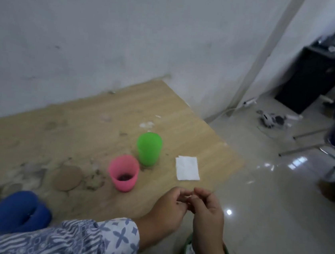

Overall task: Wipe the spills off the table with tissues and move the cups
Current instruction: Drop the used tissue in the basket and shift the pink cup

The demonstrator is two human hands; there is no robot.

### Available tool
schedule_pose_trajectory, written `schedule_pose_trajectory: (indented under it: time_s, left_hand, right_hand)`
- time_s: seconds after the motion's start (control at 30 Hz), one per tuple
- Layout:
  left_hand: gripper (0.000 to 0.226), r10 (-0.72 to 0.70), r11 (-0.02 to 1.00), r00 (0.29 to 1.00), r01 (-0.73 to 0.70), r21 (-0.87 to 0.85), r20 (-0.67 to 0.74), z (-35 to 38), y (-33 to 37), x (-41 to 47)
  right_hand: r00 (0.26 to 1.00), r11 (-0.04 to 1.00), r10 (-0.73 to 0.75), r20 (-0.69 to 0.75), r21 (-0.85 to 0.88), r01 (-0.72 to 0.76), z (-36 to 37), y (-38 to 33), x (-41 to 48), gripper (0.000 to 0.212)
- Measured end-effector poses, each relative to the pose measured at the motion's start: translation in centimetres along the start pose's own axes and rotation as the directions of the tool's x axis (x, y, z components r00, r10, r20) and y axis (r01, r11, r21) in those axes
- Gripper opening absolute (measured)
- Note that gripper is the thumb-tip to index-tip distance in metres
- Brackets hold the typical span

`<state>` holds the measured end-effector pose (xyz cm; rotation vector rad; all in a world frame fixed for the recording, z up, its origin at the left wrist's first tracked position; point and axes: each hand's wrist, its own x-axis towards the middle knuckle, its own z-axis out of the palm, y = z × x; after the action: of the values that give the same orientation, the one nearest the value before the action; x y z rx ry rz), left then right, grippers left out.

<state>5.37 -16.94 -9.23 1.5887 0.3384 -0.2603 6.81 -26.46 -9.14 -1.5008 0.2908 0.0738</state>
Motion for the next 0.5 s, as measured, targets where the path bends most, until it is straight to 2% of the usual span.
schedule_pose_trajectory:
  time_s: [0.13, 0.23, 0.33, 0.43, 0.5]
  left_hand:
    - [0.03, 0.039, 0.999, 0.985, -0.043, -0.024, -0.168, -5.4, -0.4, -2.6]
    - [0.033, 0.019, 1.0, 0.963, -0.024, -0.013, -0.27, -8.1, -1.6, -4.2]
    - [0.033, -0.032, 0.999, 0.921, 0.028, -0.015, -0.387, -10.5, -3.2, -5.7]
    - [0.029, -0.069, 0.998, 0.876, 0.066, -0.024, -0.477, -12.5, -4.4, -6.6]
    - [0.026, -0.083, 0.996, 0.855, 0.089, -0.012, -0.512, -14.0, -4.8, -7.0]
  right_hand:
    - [0.978, 0.998, -0.04, 0.203, -0.043, 0.05, 4.8, -0.4, -2.0, 0.017]
    - [0.949, 0.993, -0.024, 0.314, -0.101, 0.058, 7.4, 0.4, -3.3, 0.018]
    - [0.926, 0.977, 0.003, 0.376, -0.2, 0.078, 9.7, 2.3, -4.5, 0.027]
    - [0.894, 0.946, 0.023, 0.447, -0.3, 0.125, 11.8, 3.9, -5.3, 0.023]
    - [0.876, 0.92, 0.041, 0.48, -0.36, 0.154, 13.1, 4.5, -5.8, 0.029]
